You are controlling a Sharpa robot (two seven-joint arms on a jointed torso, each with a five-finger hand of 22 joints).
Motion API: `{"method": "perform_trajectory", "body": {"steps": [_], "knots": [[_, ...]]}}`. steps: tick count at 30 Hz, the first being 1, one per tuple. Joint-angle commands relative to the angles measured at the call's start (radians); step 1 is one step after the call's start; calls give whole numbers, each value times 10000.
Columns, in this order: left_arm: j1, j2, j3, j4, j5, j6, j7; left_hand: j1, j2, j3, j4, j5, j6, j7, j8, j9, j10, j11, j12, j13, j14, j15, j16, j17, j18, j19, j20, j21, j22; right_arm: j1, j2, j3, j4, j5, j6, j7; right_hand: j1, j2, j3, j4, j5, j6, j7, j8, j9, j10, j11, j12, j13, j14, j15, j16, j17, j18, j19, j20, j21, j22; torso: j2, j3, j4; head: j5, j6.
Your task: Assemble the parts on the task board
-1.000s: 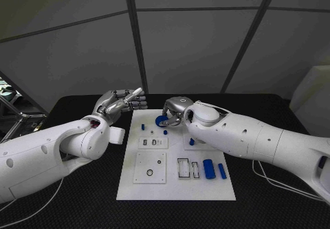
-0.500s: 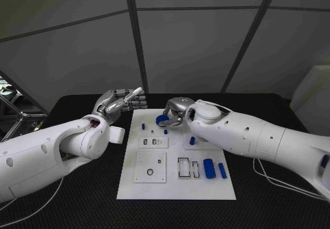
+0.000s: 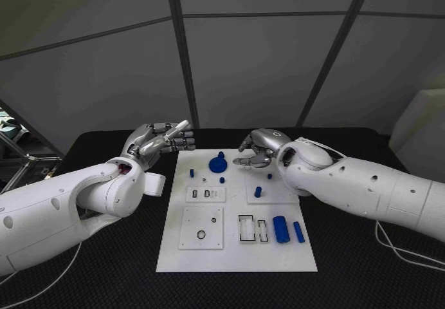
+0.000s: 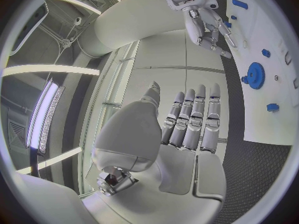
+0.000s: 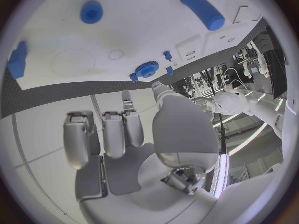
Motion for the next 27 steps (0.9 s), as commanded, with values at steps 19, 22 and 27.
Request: {"method": "perform_trajectory", "body": {"steps": [19, 22, 27], "knots": [[8, 24, 9, -41, -41, 166, -5, 5, 110, -12, -64, 61, 59, 56, -66, -16, 68, 4, -38, -10, -61, 35, -40, -16, 311, 66, 17, -9, -20, -19, -2564, 18, 10, 3669, 406, 2921, 2440, -429, 86, -1572, -159, 619, -184, -6, 2, 155, -93, -672, 856, 558, -110, -299, 465, -17, 691, -103, -194, 2091, -7, 44, -95, -283, 54], [6, 43, 8, -67, -41, 179, -5, 5, 110, -12, -64, 61, 59, 56, -66, -16, 68, 4, -38, -10, -61, 35, -40, -16, 311, 66, 17, -9, -20, -90, -2495, 18, -205, 3589, 528, 2944, 2490, -417, 84, -1633, -158, 588, -127, -23, -8, 147, -58, -694, 840, 567, -71, -290, 495, -20, 695, -92, -193, 2096, -18, 29, -77, -310, 40], [2, 61, 8, -106, -41, 192, -5, 7, 115, -15, -71, 62, 60, 55, -70, -17, 69, 5, -43, -10, -62, 37, -48, -16, 311, 65, 18, -10, -23, -160, -2330, 18, -510, 3508, 601, 2917, 2509, -417, 59, -1692, -163, 479, -87, -51, -26, 150, -23, -694, 844, 573, -27, -287, 510, -22, 700, -62, -191, 2104, -5, 28, -54, -381, 53]]}}
